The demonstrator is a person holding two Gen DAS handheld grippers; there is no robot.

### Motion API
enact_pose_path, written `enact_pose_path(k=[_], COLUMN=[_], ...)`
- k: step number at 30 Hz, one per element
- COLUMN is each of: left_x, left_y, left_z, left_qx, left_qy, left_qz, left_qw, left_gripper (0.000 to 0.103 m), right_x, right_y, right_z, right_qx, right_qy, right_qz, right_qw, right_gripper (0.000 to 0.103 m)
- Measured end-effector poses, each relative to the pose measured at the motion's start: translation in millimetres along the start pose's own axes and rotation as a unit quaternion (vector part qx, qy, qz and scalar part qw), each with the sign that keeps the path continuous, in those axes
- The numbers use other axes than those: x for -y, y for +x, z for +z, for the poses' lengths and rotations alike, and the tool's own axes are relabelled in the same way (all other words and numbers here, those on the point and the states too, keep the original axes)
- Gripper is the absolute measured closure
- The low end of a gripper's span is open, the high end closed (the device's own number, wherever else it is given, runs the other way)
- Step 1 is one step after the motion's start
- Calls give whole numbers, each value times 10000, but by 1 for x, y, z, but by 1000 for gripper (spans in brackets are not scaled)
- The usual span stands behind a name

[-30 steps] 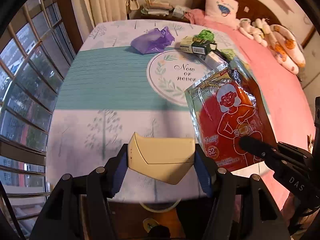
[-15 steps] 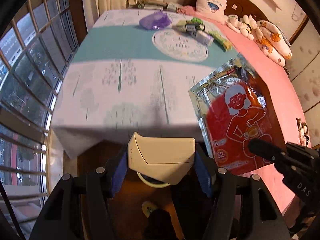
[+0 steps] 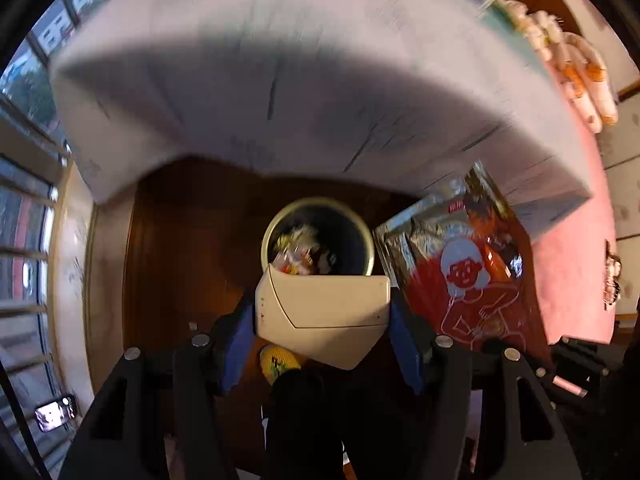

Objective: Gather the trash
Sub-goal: 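Carry the red bag and beige paper over the bin and release both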

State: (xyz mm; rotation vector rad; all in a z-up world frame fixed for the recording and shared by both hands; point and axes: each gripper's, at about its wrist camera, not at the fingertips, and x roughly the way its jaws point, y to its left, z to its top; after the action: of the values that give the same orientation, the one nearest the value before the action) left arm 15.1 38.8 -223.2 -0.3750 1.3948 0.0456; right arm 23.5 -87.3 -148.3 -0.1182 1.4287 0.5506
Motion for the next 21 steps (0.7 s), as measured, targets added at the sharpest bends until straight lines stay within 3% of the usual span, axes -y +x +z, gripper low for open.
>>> enact_pose_path(k=[7,16,21], left_x=[-11,-14,-25], left_y=[106,244,298], left_z=[0,12,15], left_qx=[-281,-517,-640], left_qy=[-175,-115,-369], left_qz=[185,253,166], left_qw=[9993,9983,9971], left_gripper=[43,42,42], right_x=[44,104,127], right_y=[115,247,289], right_z=[-18,-21,-22], right_qx=[-579,-682,-639], right_qy=[368,911,1059], right_qz=[-66,-46,-33], right_qw=[9976,9935,9923], right_gripper=[103,103,103])
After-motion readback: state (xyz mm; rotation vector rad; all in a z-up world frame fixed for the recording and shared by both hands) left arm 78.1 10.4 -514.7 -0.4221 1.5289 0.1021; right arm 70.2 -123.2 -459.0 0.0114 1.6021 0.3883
